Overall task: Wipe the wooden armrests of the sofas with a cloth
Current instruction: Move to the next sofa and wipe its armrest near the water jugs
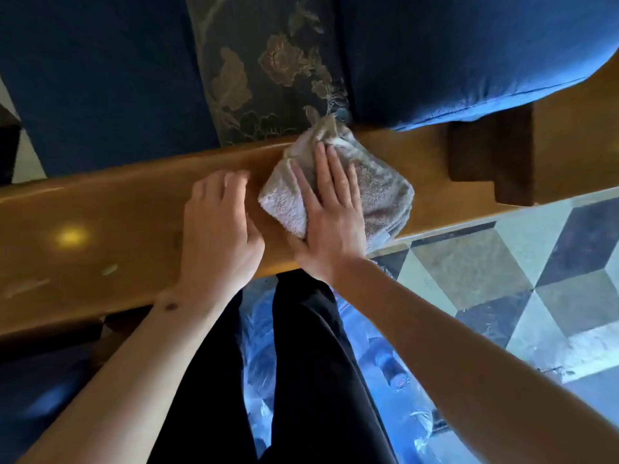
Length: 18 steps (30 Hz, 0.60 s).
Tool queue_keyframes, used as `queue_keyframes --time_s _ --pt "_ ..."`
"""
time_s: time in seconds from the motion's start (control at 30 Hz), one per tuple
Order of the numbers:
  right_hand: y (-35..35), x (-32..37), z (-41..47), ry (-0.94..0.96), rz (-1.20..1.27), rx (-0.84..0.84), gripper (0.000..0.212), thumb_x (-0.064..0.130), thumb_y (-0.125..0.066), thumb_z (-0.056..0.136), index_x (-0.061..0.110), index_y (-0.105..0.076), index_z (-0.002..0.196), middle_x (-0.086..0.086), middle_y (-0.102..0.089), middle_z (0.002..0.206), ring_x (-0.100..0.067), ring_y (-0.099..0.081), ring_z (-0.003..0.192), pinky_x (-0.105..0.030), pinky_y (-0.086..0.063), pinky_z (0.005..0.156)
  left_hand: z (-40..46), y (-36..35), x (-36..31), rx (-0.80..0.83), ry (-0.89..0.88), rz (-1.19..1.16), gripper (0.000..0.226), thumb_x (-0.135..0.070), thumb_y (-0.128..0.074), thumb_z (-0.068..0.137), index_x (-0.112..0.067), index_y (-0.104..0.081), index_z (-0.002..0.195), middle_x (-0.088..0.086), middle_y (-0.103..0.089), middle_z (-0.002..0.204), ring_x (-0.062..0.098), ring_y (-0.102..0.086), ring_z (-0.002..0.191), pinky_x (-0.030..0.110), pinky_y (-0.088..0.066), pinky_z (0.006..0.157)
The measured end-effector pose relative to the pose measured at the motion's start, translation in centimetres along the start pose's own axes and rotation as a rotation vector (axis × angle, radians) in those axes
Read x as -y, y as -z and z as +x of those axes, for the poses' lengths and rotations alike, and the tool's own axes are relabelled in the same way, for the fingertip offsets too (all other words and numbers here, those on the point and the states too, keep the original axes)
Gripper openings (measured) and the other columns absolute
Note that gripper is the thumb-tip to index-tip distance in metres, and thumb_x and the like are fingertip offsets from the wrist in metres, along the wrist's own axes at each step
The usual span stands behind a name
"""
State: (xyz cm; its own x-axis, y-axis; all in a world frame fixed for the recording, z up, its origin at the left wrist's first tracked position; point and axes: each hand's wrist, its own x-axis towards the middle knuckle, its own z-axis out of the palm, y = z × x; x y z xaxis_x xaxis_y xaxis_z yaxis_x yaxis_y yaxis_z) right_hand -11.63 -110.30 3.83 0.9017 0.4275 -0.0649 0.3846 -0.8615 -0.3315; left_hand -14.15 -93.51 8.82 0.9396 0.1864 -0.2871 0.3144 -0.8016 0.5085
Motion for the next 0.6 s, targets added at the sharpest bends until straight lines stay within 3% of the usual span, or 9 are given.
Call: queue_keyframes --time_s 0.13,0.2,0.27,0.37,0.47,0.6 --pt "0.8 -2.1 0.6 0.586 -0.063 0.229 0.077 0.053 -0.060 0.095 0.016 -0.044 0.160 -0.024 -0.030 0.168 -0.039 -0.024 0.159 -0.053 -0.009 0.132 -0.9 0.9 1.8 0.066 -0.044 -0.039 0.068 -0.024 -0.033 0.080 -0.004 -0.047 0.143 0.021 -0.054 0.137 0.039 -0.047 0.124 0.050 -0.041 0.110" --pt "1.2 -3.9 1.2 0.791 -0.068 0.302 0.071 0.053 -0.057 0.098 0.018 -0.046 0.159 -0.022 -0.033 0.168 -0.038 -0.026 0.159 -0.055 -0.013 0.131 -1.1 0.8 2.0 0.052 -0.092 -0.009 0.062 -0.014 -0.032 0.080 -0.003 -0.050 0.139 0.020 -0.056 0.134 0.039 -0.049 0.121 0.048 -0.042 0.108" --pt "1.6 -5.2 1.3 0.868 -0.055 0.333 0.066 0.051 -0.053 0.101 0.018 -0.048 0.158 -0.018 -0.036 0.168 -0.036 -0.027 0.158 -0.058 -0.017 0.129 -1.3 0.7 1.7 0.036 -0.077 0.018 0.057 0.001 -0.042 0.081 -0.003 -0.052 0.137 0.019 -0.058 0.130 0.037 -0.050 0.118 0.044 -0.043 0.105" --pt "2.1 -6.6 0.4 0.708 -0.021 0.227 0.066 0.052 -0.059 0.099 0.018 -0.051 0.156 -0.014 -0.040 0.166 -0.033 -0.031 0.158 -0.057 -0.021 0.128 -0.8 0.6 0.8 0.038 -0.039 0.061 0.053 -0.004 -0.049 0.082 -0.006 -0.054 0.135 0.014 -0.060 0.124 0.032 -0.051 0.114 0.042 -0.047 0.096" --pt "2.0 -8.3 -1.1 0.423 -0.031 0.049 0.070 0.052 -0.058 0.096 0.016 -0.050 0.156 -0.013 -0.039 0.166 -0.032 -0.032 0.157 -0.053 -0.020 0.129 -0.2 0.8 0.4 0.044 -0.051 0.102 0.047 -0.008 -0.048 0.079 -0.010 -0.061 0.125 0.009 -0.060 0.114 0.030 -0.054 0.108 0.044 -0.052 0.082" --pt "2.8 -11.2 -3.6 -0.026 -0.038 -0.088 0.074 0.045 -0.049 0.091 0.011 -0.046 0.157 -0.015 -0.038 0.166 -0.033 -0.032 0.156 -0.041 -0.014 0.131 -0.1 1.3 0.9 0.048 -0.082 0.133 0.050 -0.002 -0.044 0.076 -0.008 -0.063 0.121 0.011 -0.061 0.110 0.032 -0.056 0.105 0.045 -0.053 0.080"
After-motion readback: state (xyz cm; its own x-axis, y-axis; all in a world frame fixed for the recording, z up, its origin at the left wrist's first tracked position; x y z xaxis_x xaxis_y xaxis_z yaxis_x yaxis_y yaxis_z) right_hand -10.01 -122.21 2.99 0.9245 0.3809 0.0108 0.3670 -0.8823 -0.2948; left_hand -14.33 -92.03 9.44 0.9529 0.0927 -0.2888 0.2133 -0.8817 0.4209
